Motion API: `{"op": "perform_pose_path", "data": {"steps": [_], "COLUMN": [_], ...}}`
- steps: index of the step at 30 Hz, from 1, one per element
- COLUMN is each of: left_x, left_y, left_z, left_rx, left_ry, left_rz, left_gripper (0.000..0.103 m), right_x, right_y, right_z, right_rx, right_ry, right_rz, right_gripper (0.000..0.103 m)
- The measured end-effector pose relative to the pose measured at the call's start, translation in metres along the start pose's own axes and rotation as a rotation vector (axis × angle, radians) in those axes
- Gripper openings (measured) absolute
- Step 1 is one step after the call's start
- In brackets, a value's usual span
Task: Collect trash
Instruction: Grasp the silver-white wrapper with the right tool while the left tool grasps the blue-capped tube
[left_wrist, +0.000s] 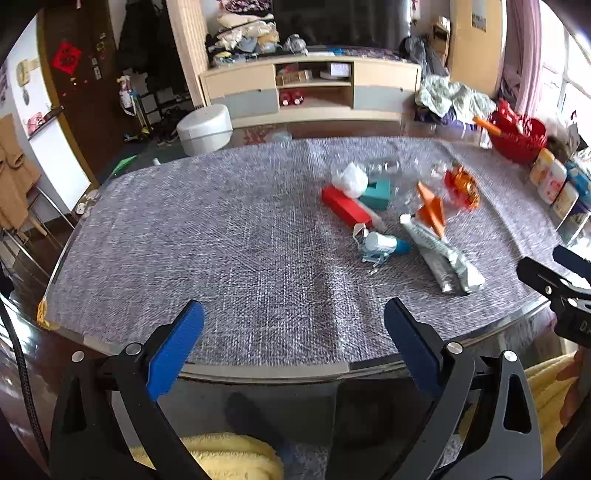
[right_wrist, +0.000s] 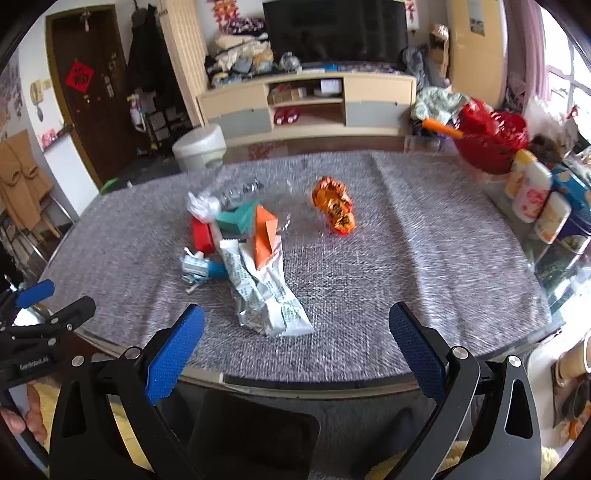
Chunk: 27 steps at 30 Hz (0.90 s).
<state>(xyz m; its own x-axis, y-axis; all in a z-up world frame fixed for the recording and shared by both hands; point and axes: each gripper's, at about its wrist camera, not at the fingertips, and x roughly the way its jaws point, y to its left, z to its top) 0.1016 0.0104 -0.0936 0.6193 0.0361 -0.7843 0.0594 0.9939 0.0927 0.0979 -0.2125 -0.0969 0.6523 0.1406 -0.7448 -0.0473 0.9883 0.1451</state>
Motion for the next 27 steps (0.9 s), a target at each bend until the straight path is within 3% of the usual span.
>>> {"op": "perform_pose_path", "data": {"steps": [4, 7, 9, 12, 14, 16, 19, 21, 27], "left_x": [0.024, 0.042, 0.049, 0.061, 0.069, 0.076, 0.089, 0.098, 0.110], "left_y": [-0.001, -0.002, -0.002, -0.006, -0.011, -0.017, -0.027, -0.034, -0.048], "left_z": [0.002, 0.004, 0.005, 0.010, 0.015, 0.018, 0.024, 0.026, 0.030], "left_rx": [0.008, 0.019, 0.025, 0.030, 0.034, 0.039, 0.043, 0.046, 0.062], "left_ry": [0.043, 0.072, 0.089, 0.107, 0.116, 0.124, 0.141, 0.151, 0.161], "left_rz": [-0.010, -0.027, -0.041, -0.071, -0.102, -0.128, -0.168, -0.197, -0.255], "left_gripper": [0.093, 0.089, 0.083, 0.081, 0.080, 0.079, 0.069, 0.053, 0.038], "right_x": [0.036, 0.060, 0.070, 0.085, 0.089, 0.090, 0.092, 0.089, 0.083], "right_y": [0.002, 0.008, 0.011, 0.014, 0.009, 0.005, -0.002, -0.005, -0.004], "right_z": [0.001, 0.001, 0.000, -0.001, -0.001, 0.001, 0.009, 0.013, 0.026], "right_rx": [-0.020, -0.045, -0.061, -0.080, -0.074, -0.071, -0.050, -0.047, -0.053], "right_ry": [0.065, 0.122, 0.135, 0.162, 0.172, 0.163, 0.159, 0.146, 0.116], "right_rz": [0.020, 0.047, 0.047, 0.041, 0.042, 0.039, 0.070, 0.078, 0.092], "right_gripper": [0.099, 0.084, 0.081, 0.073, 0.060, 0.054, 0.043, 0.042, 0.041]}}
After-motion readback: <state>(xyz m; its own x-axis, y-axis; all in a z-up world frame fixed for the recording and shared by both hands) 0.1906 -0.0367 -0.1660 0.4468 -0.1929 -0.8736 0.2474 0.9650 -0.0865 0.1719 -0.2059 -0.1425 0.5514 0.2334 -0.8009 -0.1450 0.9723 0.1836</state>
